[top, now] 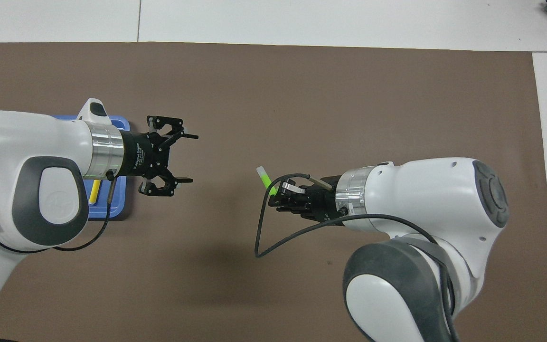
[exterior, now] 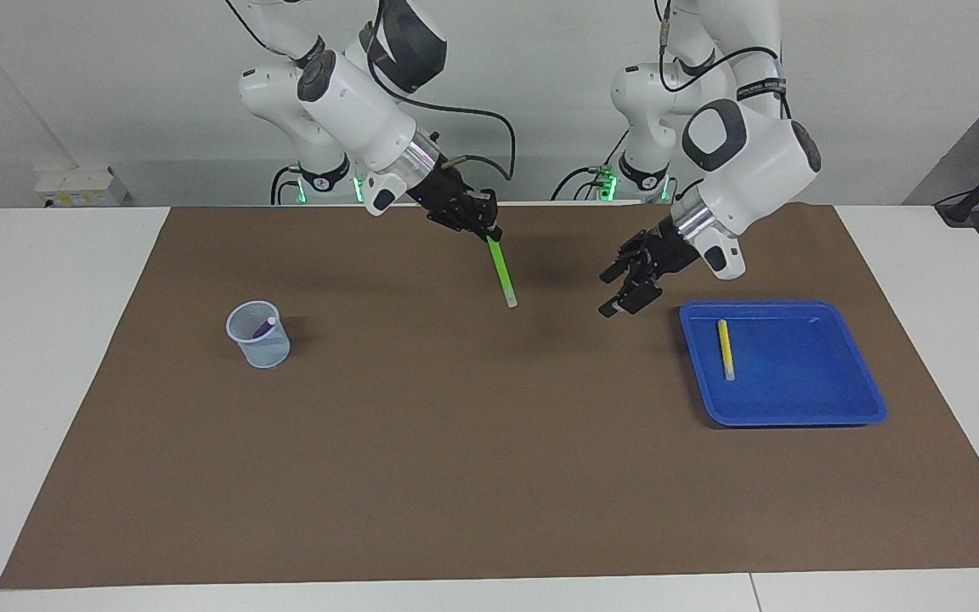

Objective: Right arm passes pens to left for tray arrangement
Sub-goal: 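Carry the green pen toward the left gripper while the left gripper approaches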

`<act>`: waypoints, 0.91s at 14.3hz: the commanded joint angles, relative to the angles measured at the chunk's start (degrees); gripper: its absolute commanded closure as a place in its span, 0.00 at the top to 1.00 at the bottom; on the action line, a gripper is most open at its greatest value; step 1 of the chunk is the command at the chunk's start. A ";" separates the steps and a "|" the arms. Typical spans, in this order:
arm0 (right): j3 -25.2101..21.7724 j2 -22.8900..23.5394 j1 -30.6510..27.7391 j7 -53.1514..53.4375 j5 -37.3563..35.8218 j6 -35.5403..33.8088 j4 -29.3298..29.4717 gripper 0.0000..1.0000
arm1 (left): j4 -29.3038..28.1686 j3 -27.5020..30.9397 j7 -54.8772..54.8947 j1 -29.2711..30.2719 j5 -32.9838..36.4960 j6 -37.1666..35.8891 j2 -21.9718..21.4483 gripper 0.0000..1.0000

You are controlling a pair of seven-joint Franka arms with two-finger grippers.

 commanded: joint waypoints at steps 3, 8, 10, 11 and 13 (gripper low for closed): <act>-0.06 -1.54 -0.04 0.79 1.44 0.16 -1.41 0.00 | -3.06 0.66 -11.80 -8.91 -1.33 7.69 -1.28 0.96; -0.15 -1.54 -0.31 0.79 1.44 0.16 -1.50 0.00 | -3.15 0.66 -23.04 -15.42 -2.56 7.52 -1.72 0.96; -0.15 -1.54 -0.40 0.79 1.44 0.16 -1.50 0.00 | -2.88 0.31 -26.21 -16.13 -2.74 7.60 -1.72 0.97; -0.15 -1.54 -0.48 0.71 1.44 0.16 -1.50 0.00 | -2.88 0.13 -27.10 -16.66 -3.09 7.78 -1.72 0.97; -0.15 -1.54 -0.48 0.70 1.44 0.16 -1.50 0.00 | -2.79 -0.13 -26.58 -18.15 -3.53 8.04 -1.72 0.92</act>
